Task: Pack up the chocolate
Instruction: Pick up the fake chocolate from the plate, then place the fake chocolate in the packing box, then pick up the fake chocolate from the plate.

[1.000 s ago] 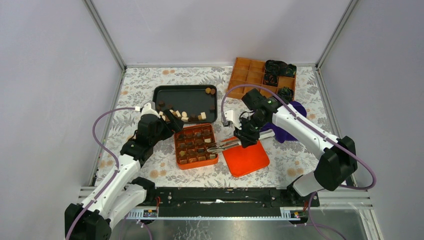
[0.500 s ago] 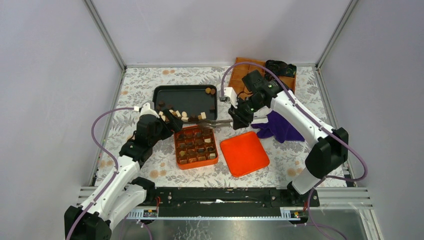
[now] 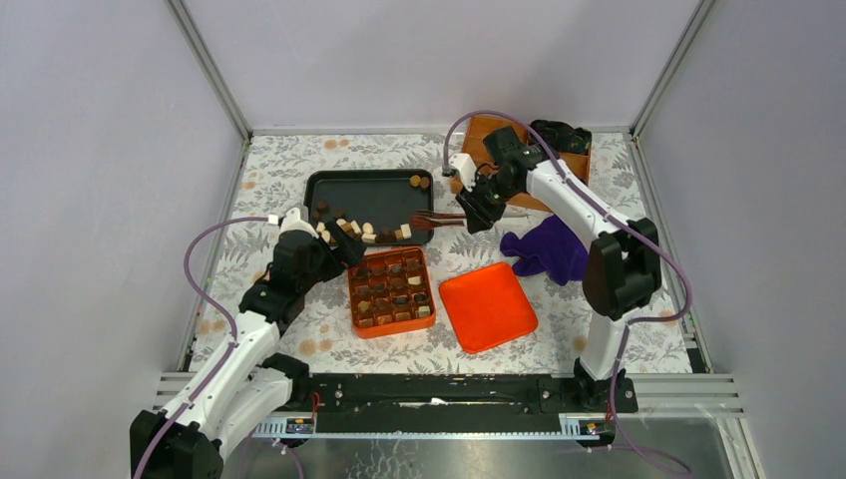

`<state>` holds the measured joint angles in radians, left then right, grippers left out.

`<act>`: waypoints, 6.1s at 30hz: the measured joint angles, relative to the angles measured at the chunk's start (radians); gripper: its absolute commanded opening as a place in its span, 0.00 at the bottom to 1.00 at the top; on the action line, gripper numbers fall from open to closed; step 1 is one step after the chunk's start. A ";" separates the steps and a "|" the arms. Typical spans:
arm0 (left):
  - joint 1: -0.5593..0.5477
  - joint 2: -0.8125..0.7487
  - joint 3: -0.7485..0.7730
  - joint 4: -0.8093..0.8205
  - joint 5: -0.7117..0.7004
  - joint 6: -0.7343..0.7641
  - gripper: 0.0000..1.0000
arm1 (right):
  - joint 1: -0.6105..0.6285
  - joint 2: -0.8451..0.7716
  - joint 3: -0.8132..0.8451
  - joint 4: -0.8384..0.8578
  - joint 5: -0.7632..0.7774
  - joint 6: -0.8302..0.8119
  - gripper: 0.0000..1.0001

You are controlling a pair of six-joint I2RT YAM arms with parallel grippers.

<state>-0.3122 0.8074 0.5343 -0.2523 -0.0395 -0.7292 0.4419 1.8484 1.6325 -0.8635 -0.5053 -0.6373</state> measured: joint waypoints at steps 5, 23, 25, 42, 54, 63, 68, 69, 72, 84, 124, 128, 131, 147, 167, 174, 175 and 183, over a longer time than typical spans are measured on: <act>0.000 0.000 -0.004 0.001 0.003 0.001 0.93 | 0.000 0.074 0.054 0.009 0.036 -0.001 0.39; 0.006 0.000 -0.010 0.002 0.006 0.002 0.93 | 0.034 0.162 0.105 0.006 0.095 -0.057 0.45; 0.006 0.000 -0.010 0.002 0.006 0.003 0.93 | 0.040 0.172 0.111 0.001 0.096 -0.060 0.45; 0.014 0.002 -0.011 0.010 0.010 0.003 0.93 | 0.072 0.265 0.207 0.009 0.158 -0.036 0.43; 0.021 0.022 -0.011 0.014 0.015 0.005 0.93 | 0.072 0.329 0.306 0.039 0.217 0.027 0.48; 0.026 0.037 -0.011 0.014 0.019 0.007 0.93 | 0.072 0.354 0.330 0.037 0.215 0.059 0.26; 0.026 0.047 -0.011 0.020 0.025 0.007 0.93 | 0.072 0.354 0.330 0.038 0.205 0.063 0.13; 0.026 0.050 -0.011 0.023 0.025 0.007 0.93 | 0.072 0.354 0.330 0.038 0.204 0.064 0.11; 0.026 0.056 -0.011 0.029 0.026 0.007 0.93 | 0.072 0.354 0.330 0.039 0.196 0.069 0.06; 0.027 0.058 -0.011 0.036 0.045 0.007 0.92 | 0.059 0.208 0.255 0.035 0.090 0.110 0.01; 0.027 0.045 -0.025 0.031 0.070 0.036 0.91 | 0.223 -0.233 -0.289 -0.144 -0.209 -0.126 0.17; 0.027 0.045 -0.027 0.031 0.070 0.036 0.91 | 0.230 -0.215 -0.289 -0.136 -0.182 -0.125 0.20; 0.027 0.046 -0.027 0.031 0.071 0.036 0.91 | 0.232 -0.210 -0.289 -0.124 -0.158 -0.122 0.26; 0.032 0.059 -0.027 0.032 0.079 0.036 0.91 | 0.246 -0.193 -0.288 -0.110 -0.124 -0.106 0.39; 0.032 0.057 -0.027 0.032 0.082 0.035 0.90 | 0.247 -0.193 -0.245 -0.114 -0.145 -0.101 0.43; 0.032 0.056 -0.027 0.032 0.082 0.036 0.90 | 0.229 -0.187 -0.181 -0.133 -0.203 -0.094 0.42; 0.032 0.056 -0.027 0.032 0.082 0.036 0.90 | 0.219 -0.182 -0.167 -0.137 -0.214 -0.093 0.42; 0.032 0.064 -0.027 0.032 0.085 0.036 0.90 | 0.105 -0.129 -0.074 -0.143 -0.261 -0.077 0.42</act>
<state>-0.2802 0.8711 0.5076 -0.2203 0.0452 -0.6933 0.5472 1.7195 1.5581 -1.0065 -0.7658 -0.7147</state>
